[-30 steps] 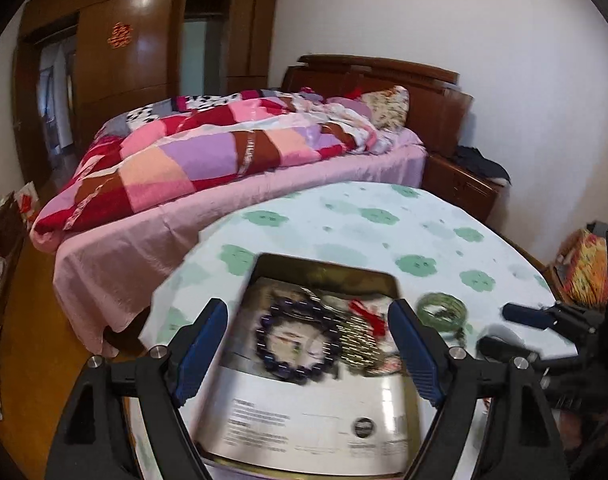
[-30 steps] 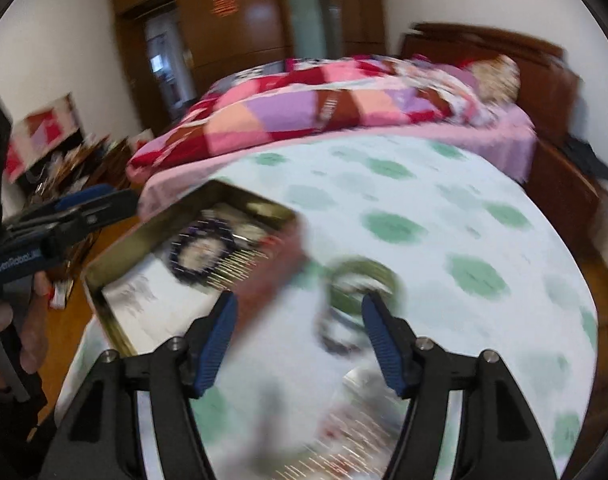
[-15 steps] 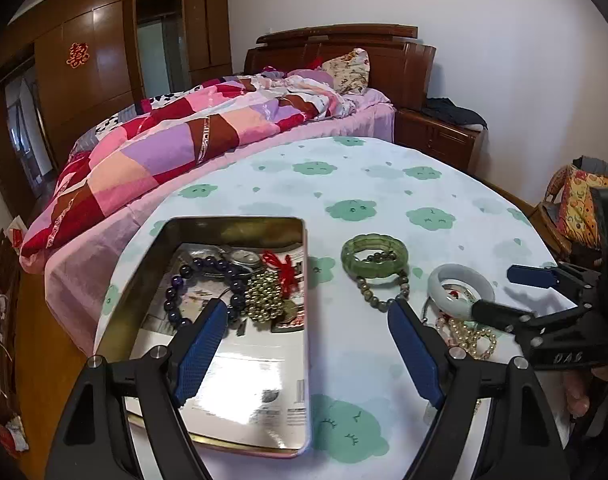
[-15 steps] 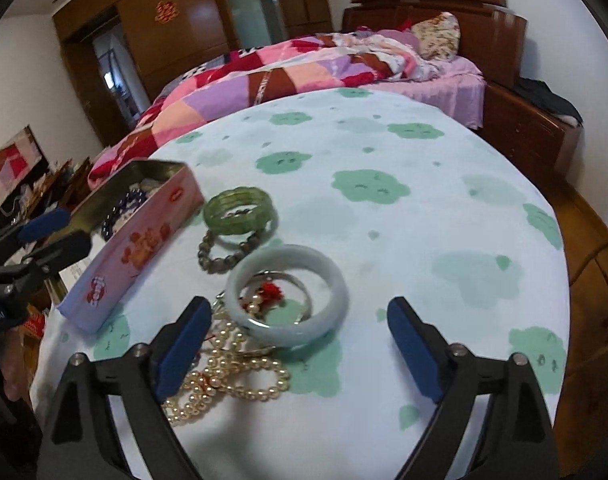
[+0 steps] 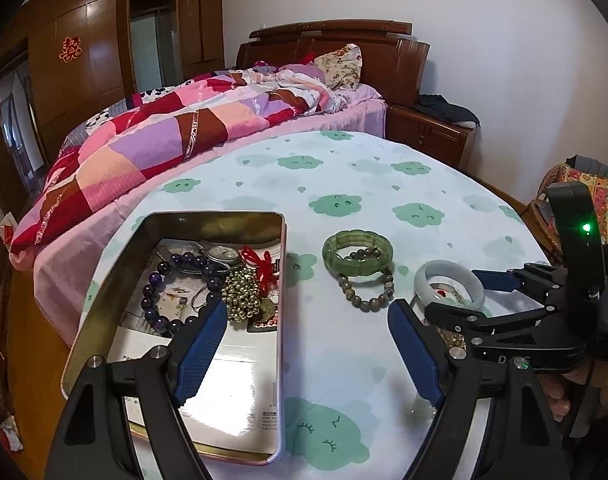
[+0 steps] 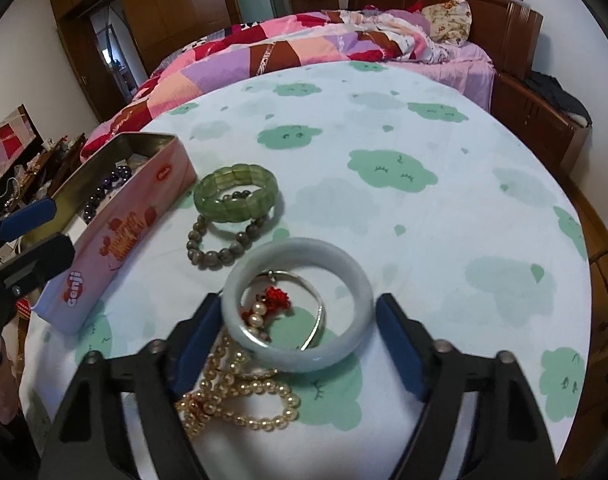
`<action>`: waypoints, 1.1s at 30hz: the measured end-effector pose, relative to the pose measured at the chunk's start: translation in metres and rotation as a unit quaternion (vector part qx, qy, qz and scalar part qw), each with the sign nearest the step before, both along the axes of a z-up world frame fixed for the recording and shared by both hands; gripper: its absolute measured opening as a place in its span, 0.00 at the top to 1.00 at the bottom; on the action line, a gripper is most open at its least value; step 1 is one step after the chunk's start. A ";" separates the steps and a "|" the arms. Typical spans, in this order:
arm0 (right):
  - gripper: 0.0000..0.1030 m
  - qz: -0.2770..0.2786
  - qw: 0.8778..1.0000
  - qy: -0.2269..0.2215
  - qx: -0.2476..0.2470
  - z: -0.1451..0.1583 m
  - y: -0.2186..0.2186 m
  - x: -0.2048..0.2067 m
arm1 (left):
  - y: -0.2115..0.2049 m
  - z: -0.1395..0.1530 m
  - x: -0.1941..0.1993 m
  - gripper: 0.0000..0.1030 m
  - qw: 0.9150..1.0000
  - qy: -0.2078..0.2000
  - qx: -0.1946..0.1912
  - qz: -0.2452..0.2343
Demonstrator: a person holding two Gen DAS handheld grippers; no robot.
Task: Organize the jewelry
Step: 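Move the right gripper to the white jade bangle while the left gripper approaches the green jade bangle, then close the right gripper on the white jade bangle while the left gripper grasps the green bangle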
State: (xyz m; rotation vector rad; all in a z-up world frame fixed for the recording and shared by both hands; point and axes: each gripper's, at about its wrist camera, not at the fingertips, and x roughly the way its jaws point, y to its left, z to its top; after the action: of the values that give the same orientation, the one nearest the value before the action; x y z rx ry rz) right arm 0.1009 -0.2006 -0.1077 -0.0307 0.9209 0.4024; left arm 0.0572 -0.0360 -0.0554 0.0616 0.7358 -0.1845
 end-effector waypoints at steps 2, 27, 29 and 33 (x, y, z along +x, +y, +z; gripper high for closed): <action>0.24 0.000 1.000 -0.002 0.001 0.000 0.000 0.000 | -0.002 -0.001 0.001 0.20 1.000 0.002 0.001 0.000; 0.25 -0.076 0.996 -0.052 0.019 0.014 -0.020 -0.009 | -0.063 -0.016 0.056 0.50 0.995 0.025 0.051 -0.077; 0.25 -0.076 0.996 -0.050 0.020 0.013 -0.020 -0.008 | -0.068 -0.023 0.063 0.54 0.994 0.033 0.059 -0.085; 0.25 -0.079 0.996 -0.047 0.023 0.013 -0.021 -0.007 | -0.072 -0.033 0.069 0.56 0.992 0.049 0.063 -0.099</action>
State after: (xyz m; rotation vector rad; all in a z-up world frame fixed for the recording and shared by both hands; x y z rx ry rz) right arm 0.0940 -0.2217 -0.0952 0.0645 0.8145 0.2738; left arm 0.1257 -0.1082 -0.0885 0.2471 0.8390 -0.3332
